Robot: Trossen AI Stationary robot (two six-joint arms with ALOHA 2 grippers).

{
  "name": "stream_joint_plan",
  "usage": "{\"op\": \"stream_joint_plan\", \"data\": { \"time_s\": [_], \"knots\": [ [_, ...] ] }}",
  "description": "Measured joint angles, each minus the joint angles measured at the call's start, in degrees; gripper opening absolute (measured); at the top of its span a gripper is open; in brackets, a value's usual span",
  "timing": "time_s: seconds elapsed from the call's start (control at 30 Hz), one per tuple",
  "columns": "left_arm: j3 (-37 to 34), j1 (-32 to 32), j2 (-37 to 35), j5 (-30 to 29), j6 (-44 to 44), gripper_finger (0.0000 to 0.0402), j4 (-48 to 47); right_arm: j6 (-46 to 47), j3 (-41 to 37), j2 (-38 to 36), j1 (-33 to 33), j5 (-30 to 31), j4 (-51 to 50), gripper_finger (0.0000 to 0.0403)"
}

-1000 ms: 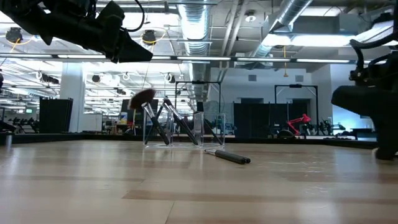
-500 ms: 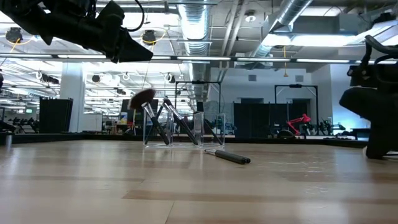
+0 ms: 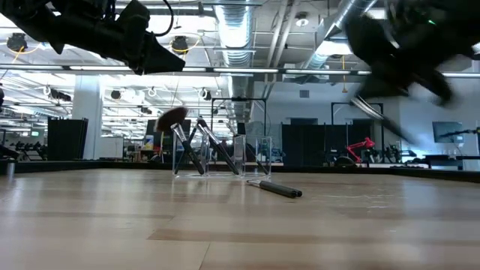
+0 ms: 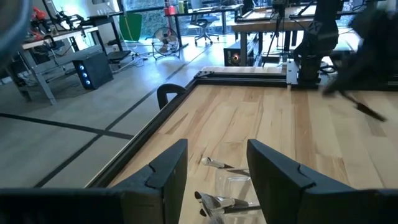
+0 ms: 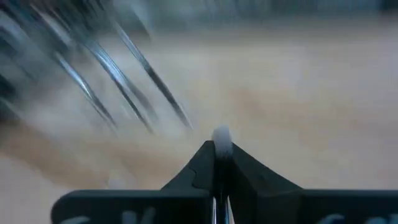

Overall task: Put items in baskets/containers
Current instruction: Put the black powder brush into the transparent organizer

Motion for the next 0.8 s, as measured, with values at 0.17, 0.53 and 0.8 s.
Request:
{"op": "stream_joint_plan", "data": {
  "time_s": [0.17, 0.53, 0.8],
  "knots": [
    [0.0, 0.0, 0.0, 0.0, -1.0, 0.0163, 0.1, -25.9, 0.4, -0.6, -7.8, 26.6, 15.7, 0.0009],
    [-0.2, 0.0, 0.0, 0.0, -0.9, 0.0163, 0.5, -73.0, 5.7, 1.0, -28.7, 26.2, 50.7, 0.0007],
    [-0.5, 0.0, 0.0, 0.0, -0.8, 0.0163, 0.5, -92.2, 6.4, 4.9, -35.4, -0.9, 67.9, 0.0004]
  ]
}}
